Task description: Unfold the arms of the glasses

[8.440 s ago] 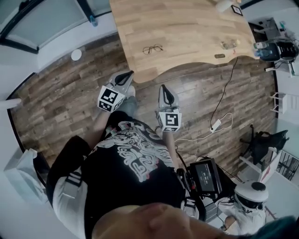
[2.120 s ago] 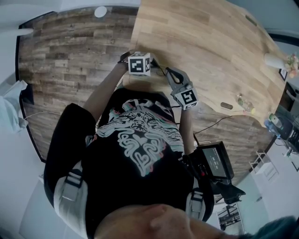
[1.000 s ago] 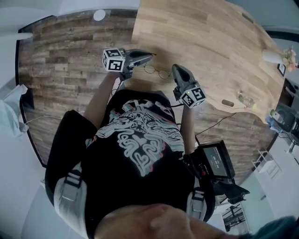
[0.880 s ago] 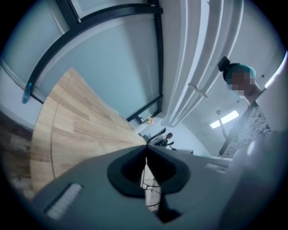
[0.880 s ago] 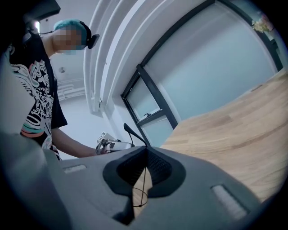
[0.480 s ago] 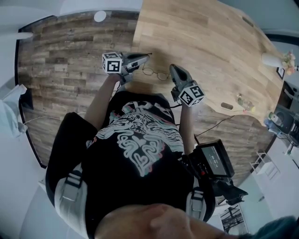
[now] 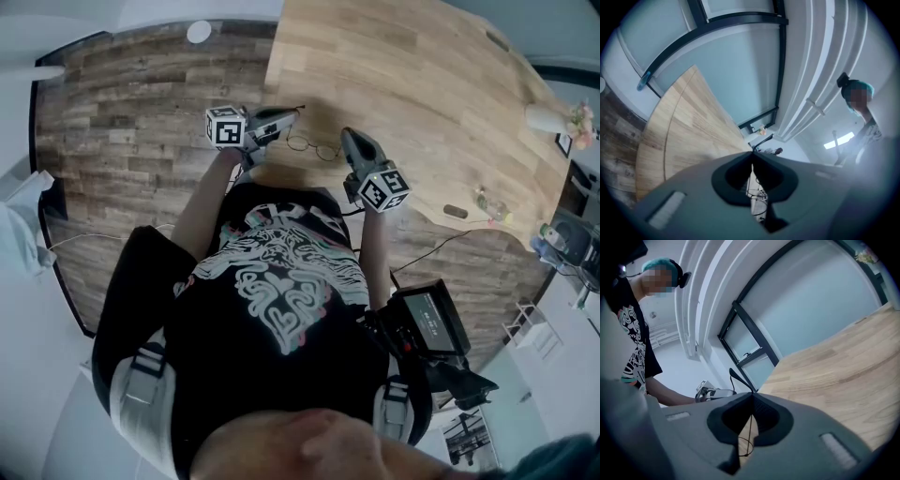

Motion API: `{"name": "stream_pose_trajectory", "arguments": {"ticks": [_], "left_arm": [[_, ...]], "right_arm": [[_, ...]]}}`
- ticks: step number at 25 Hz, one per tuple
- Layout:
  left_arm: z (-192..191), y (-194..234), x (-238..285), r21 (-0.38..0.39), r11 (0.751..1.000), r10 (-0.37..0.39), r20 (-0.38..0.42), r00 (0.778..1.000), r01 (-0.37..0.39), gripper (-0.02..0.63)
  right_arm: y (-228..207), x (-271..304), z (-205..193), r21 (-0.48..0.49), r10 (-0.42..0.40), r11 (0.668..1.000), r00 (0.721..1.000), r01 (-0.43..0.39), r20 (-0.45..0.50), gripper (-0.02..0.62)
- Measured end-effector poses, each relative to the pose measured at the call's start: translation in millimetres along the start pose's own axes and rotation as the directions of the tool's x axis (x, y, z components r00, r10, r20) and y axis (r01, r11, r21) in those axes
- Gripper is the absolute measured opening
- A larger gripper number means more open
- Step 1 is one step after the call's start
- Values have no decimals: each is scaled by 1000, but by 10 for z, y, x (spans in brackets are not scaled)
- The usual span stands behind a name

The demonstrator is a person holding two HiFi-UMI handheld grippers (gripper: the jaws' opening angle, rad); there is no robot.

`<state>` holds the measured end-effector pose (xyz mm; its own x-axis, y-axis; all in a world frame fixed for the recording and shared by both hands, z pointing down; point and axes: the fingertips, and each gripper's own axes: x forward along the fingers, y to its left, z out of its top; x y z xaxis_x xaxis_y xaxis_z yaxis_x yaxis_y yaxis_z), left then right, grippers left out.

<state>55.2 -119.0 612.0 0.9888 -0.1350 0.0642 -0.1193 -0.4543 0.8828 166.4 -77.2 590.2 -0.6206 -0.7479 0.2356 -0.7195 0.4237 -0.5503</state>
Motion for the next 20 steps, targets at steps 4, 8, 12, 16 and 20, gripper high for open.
{"name": "stream_pose_trajectory", "arguments": {"ticks": [4,8,12,16,20], "left_arm": [[-6,1,-15,1,1000,9,0,1000,-9,-5],[13,-5,-28,-2,1000,17,1,1000,-17,-5],[-3,25,-39,2,1000,12,1,1000,-12,-5],[-16,29,-46,-3,1000,15,-2,1000,-15,-5],[-30,37,-55,-8,1000,21,-6,1000,-21,-3]], "right_arm": [[8,10,-15,7,-1,1000,1000,1,-2,-2],[9,40,-14,11,-2,1000,1000,2,-10,-2],[9,46,-22,12,0,1000,1000,1,-14,-2],[9,50,-44,16,-1,1000,1000,2,-18,-2],[19,56,-60,15,1,1000,1000,0,-21,-2]]}}
